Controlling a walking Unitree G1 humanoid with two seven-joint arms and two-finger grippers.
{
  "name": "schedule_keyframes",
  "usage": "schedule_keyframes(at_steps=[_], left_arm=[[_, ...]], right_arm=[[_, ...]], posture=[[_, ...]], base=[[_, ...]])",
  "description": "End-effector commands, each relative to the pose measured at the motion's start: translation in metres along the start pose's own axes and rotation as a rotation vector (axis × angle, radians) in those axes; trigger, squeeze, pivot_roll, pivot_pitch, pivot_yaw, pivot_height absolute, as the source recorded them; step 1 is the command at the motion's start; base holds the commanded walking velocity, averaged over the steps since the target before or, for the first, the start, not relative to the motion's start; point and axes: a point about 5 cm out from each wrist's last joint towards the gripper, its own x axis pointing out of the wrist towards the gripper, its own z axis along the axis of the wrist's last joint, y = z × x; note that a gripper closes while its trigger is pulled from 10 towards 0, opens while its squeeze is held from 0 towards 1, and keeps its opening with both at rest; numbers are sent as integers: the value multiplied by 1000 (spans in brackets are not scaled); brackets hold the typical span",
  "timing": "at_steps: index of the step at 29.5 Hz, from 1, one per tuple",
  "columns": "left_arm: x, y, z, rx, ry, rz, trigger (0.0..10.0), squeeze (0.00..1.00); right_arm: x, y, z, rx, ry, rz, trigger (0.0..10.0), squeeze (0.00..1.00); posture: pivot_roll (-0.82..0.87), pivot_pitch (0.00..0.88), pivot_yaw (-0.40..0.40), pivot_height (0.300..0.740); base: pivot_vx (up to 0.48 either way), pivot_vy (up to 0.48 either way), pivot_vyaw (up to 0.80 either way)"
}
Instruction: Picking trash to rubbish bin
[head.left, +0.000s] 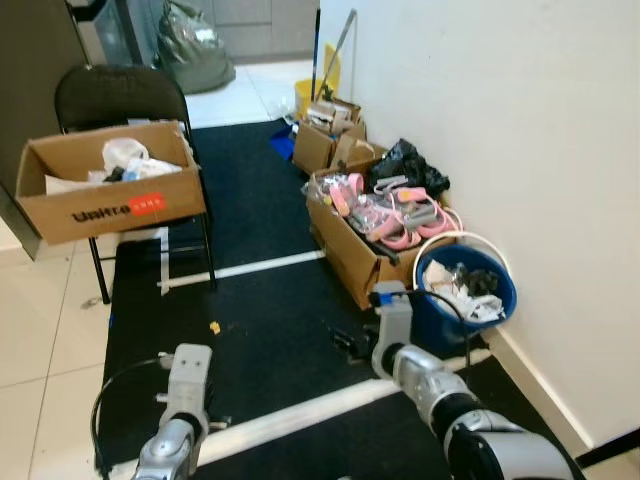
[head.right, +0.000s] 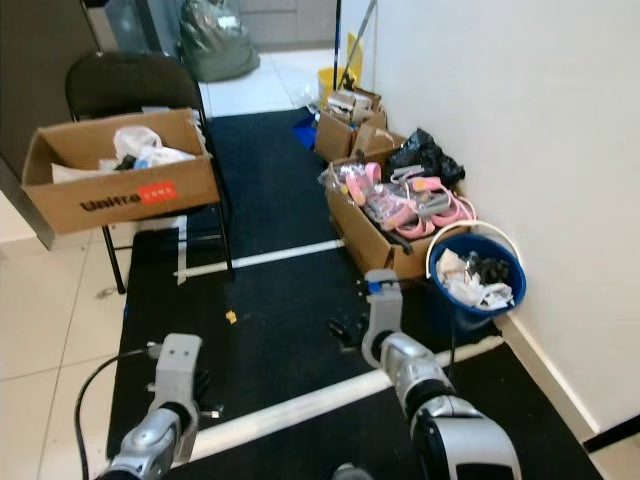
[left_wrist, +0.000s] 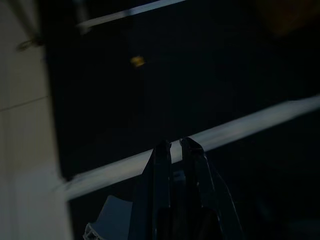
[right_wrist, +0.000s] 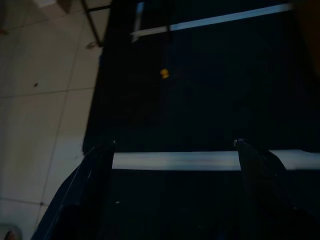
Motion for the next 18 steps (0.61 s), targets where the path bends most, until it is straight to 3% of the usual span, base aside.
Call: schedule_keyframes(at_steps=[1, 3, 9, 18], left_arm=[[-7, 15, -12, -13, 37, 68, 10000, 0], [-7, 15, -12, -13, 37, 68, 10000, 0], [-18, 45, -23, -67, 68, 202, 10000, 0], [-15, 50, -16, -59, 49, 216, 10000, 0]], right_arm=[[0, 0, 0, 3, 3, 4, 10000, 0], [0, 0, 0, 3, 3, 4, 10000, 0], [0, -1, 1, 7, -2, 5, 10000, 0], [0, -1, 3, 9, -7, 4, 10000, 0]], posture=[[2, 55, 46, 740], [2, 55, 46, 740], [27, 63, 47, 740], [24, 59, 51, 740]], base=[[0, 0, 0], [0, 0, 0], [154, 0, 0], [378, 0, 0]])
